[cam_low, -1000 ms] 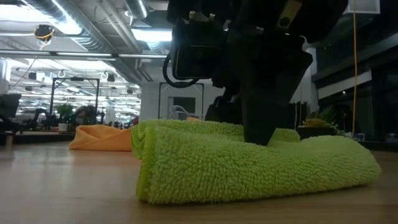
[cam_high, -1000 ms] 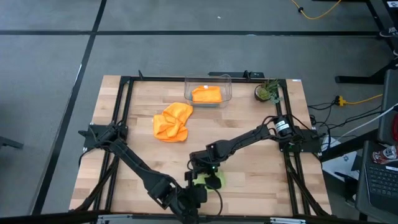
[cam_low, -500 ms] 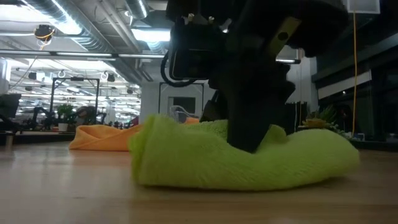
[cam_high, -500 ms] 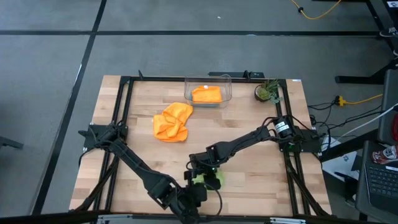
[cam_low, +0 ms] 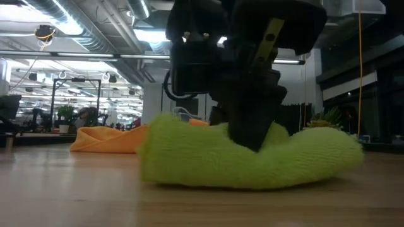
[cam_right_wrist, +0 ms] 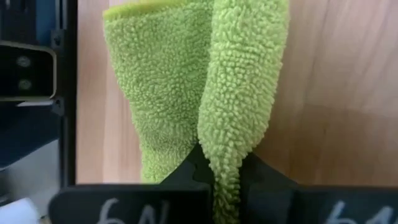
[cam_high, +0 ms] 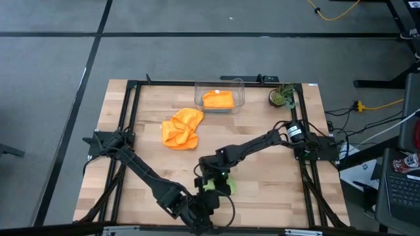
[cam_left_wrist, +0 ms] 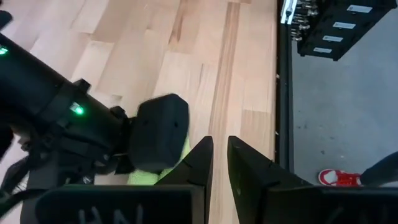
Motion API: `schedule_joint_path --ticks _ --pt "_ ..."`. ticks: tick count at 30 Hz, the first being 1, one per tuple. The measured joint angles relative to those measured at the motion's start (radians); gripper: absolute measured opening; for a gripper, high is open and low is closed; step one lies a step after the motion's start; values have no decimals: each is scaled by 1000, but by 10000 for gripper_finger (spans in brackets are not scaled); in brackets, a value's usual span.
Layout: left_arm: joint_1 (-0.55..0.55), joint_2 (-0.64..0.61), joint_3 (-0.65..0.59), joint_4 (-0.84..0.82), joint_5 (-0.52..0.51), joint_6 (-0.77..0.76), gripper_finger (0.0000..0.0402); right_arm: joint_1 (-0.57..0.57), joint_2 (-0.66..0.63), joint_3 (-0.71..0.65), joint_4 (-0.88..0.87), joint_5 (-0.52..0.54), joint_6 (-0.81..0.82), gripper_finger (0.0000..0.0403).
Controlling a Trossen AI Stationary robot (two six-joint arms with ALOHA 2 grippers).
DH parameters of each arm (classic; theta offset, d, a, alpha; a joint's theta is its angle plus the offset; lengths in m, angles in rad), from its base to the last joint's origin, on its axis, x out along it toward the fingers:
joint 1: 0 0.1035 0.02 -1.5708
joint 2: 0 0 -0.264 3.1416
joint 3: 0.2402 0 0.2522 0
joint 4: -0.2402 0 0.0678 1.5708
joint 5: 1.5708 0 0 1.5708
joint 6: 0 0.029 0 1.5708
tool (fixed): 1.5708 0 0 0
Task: Fold microfiber towels
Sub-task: Put the green microfiber cloth into the transparent bin
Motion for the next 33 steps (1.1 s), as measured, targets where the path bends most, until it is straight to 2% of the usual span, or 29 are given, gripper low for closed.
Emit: schedule_joint_path --ticks 5,14,20,28,33 --pt "-8 0 0 2 4 -26 39 -58 -46 0 -29 -103 -1 12" --pt "-22 -2 0 4 4 -61 39 -193 -162 5 -128 -119 -70 12" --pt "-37 -9 0 5 3 -101 39 -333 -258 6 -147 -197 -92 12" --pt "-41 -9 0 3 4 -157 39 -575 -375 7 -154 -124 -163 12" --pt "-39 -9 0 -6 5 -156 39 -726 -384 24 -165 -96 -189 12"
